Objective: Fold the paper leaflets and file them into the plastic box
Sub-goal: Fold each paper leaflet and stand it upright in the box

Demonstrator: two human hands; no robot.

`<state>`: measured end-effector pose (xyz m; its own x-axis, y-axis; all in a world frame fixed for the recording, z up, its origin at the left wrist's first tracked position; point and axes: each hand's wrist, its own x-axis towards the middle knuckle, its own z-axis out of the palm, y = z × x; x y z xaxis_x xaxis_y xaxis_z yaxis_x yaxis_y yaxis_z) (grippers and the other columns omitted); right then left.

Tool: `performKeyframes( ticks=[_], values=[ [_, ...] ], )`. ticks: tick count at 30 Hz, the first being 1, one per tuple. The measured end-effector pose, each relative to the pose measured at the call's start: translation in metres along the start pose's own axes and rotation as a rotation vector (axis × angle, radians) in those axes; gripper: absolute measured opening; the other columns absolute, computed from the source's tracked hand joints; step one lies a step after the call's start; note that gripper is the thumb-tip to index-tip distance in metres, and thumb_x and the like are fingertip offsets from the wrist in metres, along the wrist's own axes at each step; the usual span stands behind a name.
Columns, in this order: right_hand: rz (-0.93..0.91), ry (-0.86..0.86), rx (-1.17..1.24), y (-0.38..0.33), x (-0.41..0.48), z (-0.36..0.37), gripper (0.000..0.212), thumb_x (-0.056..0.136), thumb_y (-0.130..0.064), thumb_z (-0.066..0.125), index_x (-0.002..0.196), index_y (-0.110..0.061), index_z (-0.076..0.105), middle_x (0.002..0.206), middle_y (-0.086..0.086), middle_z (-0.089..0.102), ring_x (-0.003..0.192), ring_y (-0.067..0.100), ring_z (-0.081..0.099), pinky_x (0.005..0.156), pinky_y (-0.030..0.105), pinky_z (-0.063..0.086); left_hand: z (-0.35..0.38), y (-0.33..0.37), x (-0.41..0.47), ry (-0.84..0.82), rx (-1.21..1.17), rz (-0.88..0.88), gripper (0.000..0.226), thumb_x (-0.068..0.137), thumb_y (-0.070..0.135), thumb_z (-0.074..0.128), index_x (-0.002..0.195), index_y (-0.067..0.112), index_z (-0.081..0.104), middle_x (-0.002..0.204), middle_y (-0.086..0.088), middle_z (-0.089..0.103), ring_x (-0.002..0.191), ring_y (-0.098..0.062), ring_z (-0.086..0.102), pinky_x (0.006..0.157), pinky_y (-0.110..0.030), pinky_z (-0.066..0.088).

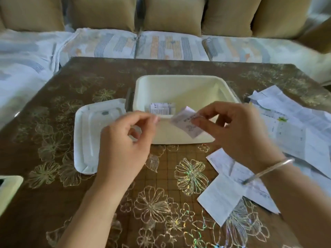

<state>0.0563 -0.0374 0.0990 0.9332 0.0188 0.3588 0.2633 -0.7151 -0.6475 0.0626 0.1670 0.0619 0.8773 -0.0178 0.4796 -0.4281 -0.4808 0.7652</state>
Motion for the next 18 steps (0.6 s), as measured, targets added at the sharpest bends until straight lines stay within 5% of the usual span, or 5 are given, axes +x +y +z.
performKeyframes(
  ticks=[3, 8, 13, 18],
  values=[
    [-0.005, -0.027, -0.062, 0.002, 0.053, -0.012, 0.015, 0.08, -0.033, 0.072, 0.069, -0.039, 0.063, 0.048, -0.019, 0.052, 0.046, 0.002, 0.049, 0.044, 0.009, 0.033, -0.004, -0.019, 0.038, 0.196, 0.15, 0.033, 0.025, 0.097, 0.035, 0.051, 0.1, 0.021, 0.072, 0.1, 0.02, 0.059, 0.096, -0.008, 0.058, 0.08, -0.023, 0.047],
    [-0.025, -0.297, -0.37, 0.013, 0.112, 0.012, 0.006, 0.081, -0.04, 0.07, 0.077, -0.038, 0.066, 0.071, -0.018, 0.06, 0.057, 0.0, 0.049, 0.051, 0.017, 0.036, 0.01, -0.039, 0.071, 0.18, 0.218, 0.01, 0.034, 0.095, 0.042, 0.047, 0.102, 0.02, 0.071, 0.109, 0.013, 0.059, 0.109, -0.01, 0.053, 0.09, -0.005, 0.032],
    [-0.077, -0.443, -0.5, 0.02, 0.138, 0.05, 0.009, 0.083, -0.042, 0.068, 0.087, -0.034, 0.069, 0.085, -0.014, 0.066, 0.071, 0.007, 0.055, 0.053, 0.022, 0.037, 0.026, -0.049, 0.075, 0.089, 0.102, -0.032, 0.045, 0.094, 0.052, 0.039, 0.104, 0.021, 0.07, 0.109, 0.016, 0.062, 0.111, -0.007, 0.057, 0.092, -0.028, 0.048],
    [-0.161, -0.505, -0.577, 0.024, 0.152, 0.08, 0.01, 0.08, -0.039, 0.071, 0.087, -0.032, 0.068, 0.086, -0.012, 0.065, 0.082, 0.016, 0.06, 0.064, 0.024, 0.039, 0.025, -0.054, 0.074, 0.068, 0.046, -0.034, 0.037, 0.093, 0.047, 0.044, 0.101, 0.023, 0.071, 0.112, 0.017, 0.063, 0.117, -0.012, 0.057, 0.096, -0.036, 0.049]
  ],
)
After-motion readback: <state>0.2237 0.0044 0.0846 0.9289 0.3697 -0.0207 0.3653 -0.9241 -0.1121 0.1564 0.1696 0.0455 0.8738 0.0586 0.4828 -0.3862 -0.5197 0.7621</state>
